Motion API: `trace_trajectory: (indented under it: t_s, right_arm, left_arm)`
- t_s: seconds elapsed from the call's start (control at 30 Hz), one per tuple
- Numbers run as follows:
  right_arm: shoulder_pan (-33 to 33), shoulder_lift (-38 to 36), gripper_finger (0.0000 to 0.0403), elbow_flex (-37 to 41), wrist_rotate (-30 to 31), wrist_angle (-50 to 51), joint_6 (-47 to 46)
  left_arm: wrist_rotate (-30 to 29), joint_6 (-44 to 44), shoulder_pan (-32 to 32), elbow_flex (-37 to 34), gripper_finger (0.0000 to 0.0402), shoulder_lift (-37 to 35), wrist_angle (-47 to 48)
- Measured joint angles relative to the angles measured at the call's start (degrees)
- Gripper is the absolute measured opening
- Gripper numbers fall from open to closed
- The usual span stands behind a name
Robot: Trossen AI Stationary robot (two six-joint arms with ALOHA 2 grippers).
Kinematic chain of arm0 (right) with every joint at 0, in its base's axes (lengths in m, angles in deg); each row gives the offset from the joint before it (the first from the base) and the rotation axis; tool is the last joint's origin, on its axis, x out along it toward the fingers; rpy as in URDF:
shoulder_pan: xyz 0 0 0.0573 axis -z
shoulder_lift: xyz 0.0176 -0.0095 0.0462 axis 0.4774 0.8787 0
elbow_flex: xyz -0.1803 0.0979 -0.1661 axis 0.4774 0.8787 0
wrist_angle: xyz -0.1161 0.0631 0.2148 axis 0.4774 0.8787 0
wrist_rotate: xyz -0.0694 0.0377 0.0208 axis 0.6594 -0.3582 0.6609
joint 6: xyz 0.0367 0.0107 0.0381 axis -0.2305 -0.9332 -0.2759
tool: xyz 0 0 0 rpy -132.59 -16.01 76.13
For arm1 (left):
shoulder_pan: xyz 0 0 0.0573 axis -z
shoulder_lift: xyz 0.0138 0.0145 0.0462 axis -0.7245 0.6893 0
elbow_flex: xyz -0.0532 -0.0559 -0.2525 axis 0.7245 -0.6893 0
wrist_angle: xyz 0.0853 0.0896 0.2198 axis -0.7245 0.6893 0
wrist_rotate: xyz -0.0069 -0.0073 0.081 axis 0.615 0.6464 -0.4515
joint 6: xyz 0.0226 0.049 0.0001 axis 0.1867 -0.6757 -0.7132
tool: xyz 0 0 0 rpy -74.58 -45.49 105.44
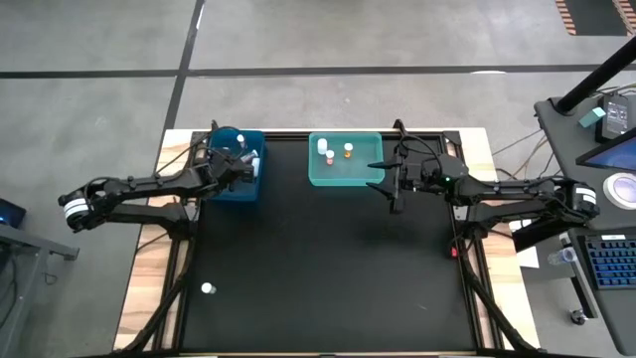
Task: Pick and place medicine bottles into bin by pill shape (circle, oval)
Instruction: Put the orange capsule bottle into the blue bin
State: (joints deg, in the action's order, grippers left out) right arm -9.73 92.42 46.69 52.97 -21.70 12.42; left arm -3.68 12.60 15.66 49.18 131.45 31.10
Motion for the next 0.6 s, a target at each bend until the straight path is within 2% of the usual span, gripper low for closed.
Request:
trace_trajectory:
  t_s: [0.33, 0.6]
  right_arm:
    - [0.0, 0.0, 0.0219, -0.01, 0.0, 0.0, -0.02]
    - [0.0, 0.0, 0.0219, 0.0, 0.0, 0.33, -0.02]
  left_arm:
    - [0.07, 1.44, 0.0, 0.0, 0.0201, 3.12, 0.0]
    - [0.13, 1.12, 0.0, 0.71, 0.0239, 5.51, -0.7]
